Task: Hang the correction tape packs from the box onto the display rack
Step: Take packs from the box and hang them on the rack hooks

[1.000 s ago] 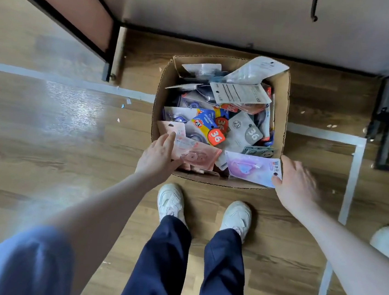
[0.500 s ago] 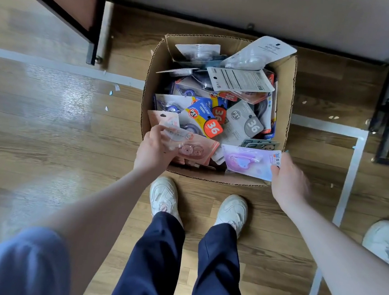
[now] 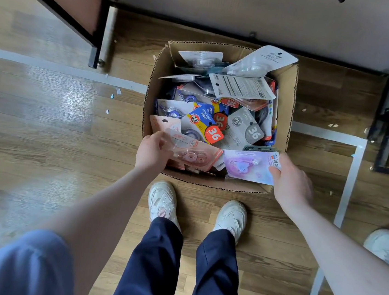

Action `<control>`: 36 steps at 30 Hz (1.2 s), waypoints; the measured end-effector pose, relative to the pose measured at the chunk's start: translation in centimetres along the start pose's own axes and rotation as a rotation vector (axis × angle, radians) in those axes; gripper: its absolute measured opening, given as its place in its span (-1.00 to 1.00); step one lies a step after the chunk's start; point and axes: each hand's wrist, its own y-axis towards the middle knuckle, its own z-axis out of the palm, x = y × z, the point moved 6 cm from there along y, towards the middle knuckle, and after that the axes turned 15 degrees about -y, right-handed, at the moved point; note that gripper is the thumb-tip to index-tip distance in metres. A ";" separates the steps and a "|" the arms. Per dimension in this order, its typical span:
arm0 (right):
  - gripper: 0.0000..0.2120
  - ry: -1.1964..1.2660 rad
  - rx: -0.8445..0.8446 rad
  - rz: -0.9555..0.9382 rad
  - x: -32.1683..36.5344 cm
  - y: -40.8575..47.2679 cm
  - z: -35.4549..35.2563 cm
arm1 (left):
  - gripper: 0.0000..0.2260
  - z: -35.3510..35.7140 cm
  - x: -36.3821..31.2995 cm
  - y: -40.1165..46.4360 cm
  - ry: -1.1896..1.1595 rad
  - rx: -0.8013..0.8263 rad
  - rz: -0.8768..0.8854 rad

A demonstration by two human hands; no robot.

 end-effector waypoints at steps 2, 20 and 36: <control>-0.86 0.018 0.004 0.000 -0.1 -0.1 0.0 | -0.64 -0.5 -0.1 -0.1 0.035 -0.028 -0.014; -0.86 0.084 -0.078 -0.107 2.7 -0.6 -8.4 | -0.88 -6.1 -10.3 -2.5 0.124 0.025 0.294; -0.92 -0.195 -0.316 -0.237 5.5 -6.2 -26.8 | -0.83 -19.5 -23.7 -9.1 0.333 -0.085 0.614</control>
